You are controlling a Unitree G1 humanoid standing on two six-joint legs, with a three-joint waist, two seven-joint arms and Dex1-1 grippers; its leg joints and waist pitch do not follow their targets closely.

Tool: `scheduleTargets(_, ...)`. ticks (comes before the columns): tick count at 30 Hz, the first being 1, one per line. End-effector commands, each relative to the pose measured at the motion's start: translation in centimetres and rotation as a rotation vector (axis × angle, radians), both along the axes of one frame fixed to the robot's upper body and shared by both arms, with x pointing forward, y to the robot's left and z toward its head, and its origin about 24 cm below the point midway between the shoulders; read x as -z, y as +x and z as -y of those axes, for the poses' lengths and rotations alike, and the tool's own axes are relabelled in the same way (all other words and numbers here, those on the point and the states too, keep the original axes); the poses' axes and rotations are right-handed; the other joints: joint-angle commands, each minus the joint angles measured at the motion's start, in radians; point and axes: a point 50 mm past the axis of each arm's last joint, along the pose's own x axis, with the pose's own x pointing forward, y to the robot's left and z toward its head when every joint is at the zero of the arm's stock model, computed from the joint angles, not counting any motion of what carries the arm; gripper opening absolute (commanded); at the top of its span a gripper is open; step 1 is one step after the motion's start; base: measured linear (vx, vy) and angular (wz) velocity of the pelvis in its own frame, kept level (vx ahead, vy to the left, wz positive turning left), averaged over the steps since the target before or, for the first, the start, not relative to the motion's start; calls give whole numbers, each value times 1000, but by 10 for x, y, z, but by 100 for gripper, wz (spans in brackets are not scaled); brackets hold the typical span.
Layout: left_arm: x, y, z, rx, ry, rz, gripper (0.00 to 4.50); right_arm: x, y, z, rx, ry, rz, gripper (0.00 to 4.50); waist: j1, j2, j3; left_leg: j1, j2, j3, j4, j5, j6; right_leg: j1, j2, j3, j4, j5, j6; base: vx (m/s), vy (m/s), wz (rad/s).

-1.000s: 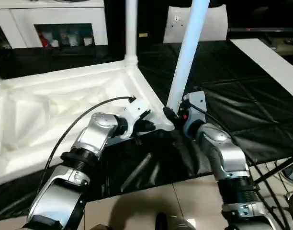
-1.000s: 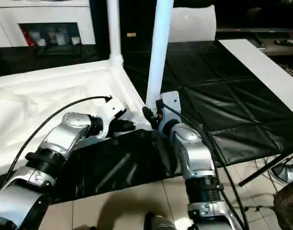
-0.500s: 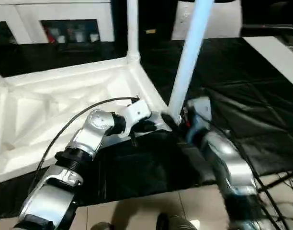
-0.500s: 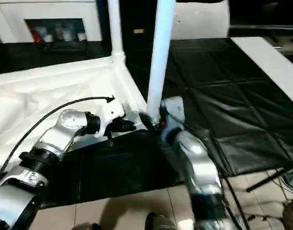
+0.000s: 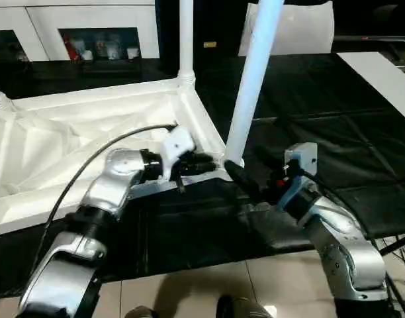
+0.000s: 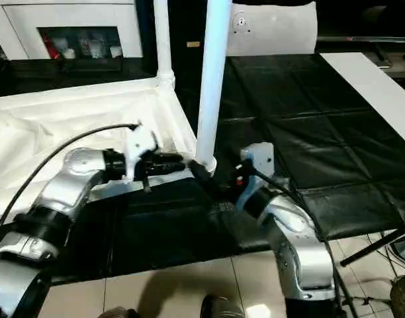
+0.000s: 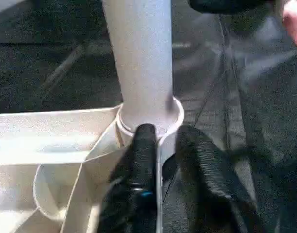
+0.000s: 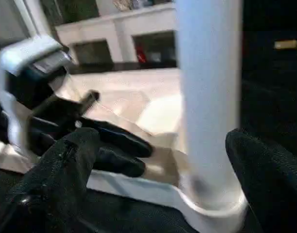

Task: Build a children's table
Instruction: Rotate leg to tighten

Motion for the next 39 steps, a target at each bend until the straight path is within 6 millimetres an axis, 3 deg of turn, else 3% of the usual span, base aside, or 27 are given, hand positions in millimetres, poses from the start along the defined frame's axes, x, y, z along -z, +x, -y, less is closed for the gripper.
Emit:
scheduleTargets(1,-3,-3,-10,-25,-17,-9,127,-8,-5,-6,-43,30,14,450,8,-3,-77,-1,32,-7,-66,-167,69,70,-61,57,-83,-468,-87,0,0,0)
scheduleTargets(5,-2,-16,-42,-94,19,-27,156,-14,-3,-16,-57,43,29,450,3,5,-74,1,33,-12,-70,-189,46,66,-58,57,-82,-484,-71,0,0,0)
scheduleTargets(6,-1,-23,-52,-109,36,-40,166,-16,-1,-20,-61,53,37,450,4,6,-75,7,33,-10,-68,-191,41,62,-60,58,-81,-482,-73,0,0,0)
scheduleTargets(7,-1,-25,-54,-111,39,-43,176,-16,0,-20,-61,54,38,450,2,7,-76,4,35,-13,-69,-185,37,66,-64,61,-75,-466,-82,0,0,0)
scheduleTargets(8,-1,-27,-57,-116,43,-49,183,-17,1,-21,-58,57,41,450,3,9,-72,7,35,-10,-72,-189,39,61,-56,60,-80,-462,-82,0,0,0)
scheduleTargets(9,-1,-30,-61,-121,48,-56,183,-18,2,-22,-55,59,43,450,5,12,-73,12,37,-12,-71,-196,31,60,-60,62,-74,-446,-95,0,0,0)
scheduleTargets(10,-1,-43,-72,-132,62,-90,198,-20,8,-28,-46,58,51,450,7,15,-73,11,37,-11,-72,-193,31,60,-56,63,-73,-429,-102,0,0,0)
scheduleTargets(11,-1,-43,-72,-132,62,-90,205,-20,8,-28,-46,58,51,450,6,17,-76,10,43,-16,-74,-186,19,64,-62,65,-59,-399,-119,0,0,0)
scheduleTargets(12,1,-60,-82,-133,91,-135,213,-22,16,-35,-37,51,55,450,0,12,-74,6,42,-13,-76,-186,17,64,-58,66,-58,-383,-125,0,0,0)
scheduleTargets(14,3,-75,-88,-134,122,-185,227,-23,24,-43,-35,42,53,450,-9,13,-69,3,38,-12,-79,-202,13,63,-54,67,-59,-396,-136,0,0,0)
scheduleTargets(15,7,-86,-91,-143,159,-227,237,-24,30,-51,-44,31,39,450,-12,15,-67,10,37,-10,-77,-222,8,59,-55,70,-61,-414,-140,0,0,0)
scheduleTargets(18,10,-98,-95,-206,197,-268,256,-23,39,-67,-77,-17,26,450,-11,21,-64,15,34,-10,-75,-248,8,55,-51,70,-68,-453,-123,0,0,0)
scheduleTargets(25,14,-107,-104,-360,275,-287,314,-16,64,-84,24,-157,10,450,-22,20,-62,13,31,-17,-76,-287,-17,55,-43,73,-68,-485,-101,0,0,0)
scheduleTargets(32,21,-104,-109,-492,376,-252,374,-2,93,-72,297,-308,-14,450,-27,22,-67,19,27,-15,-70,-288,-20,52,-36,77,-62,-432,-106,0,0,0)
scheduleTargets(39,18,-90,-110,-563,407,-151,374,1,113,-37,524,-342,-35,450,-14,22,-77,16,25,-9,-66,-250,-16,59,-33,82,-47,-326,-130,0,0,0)
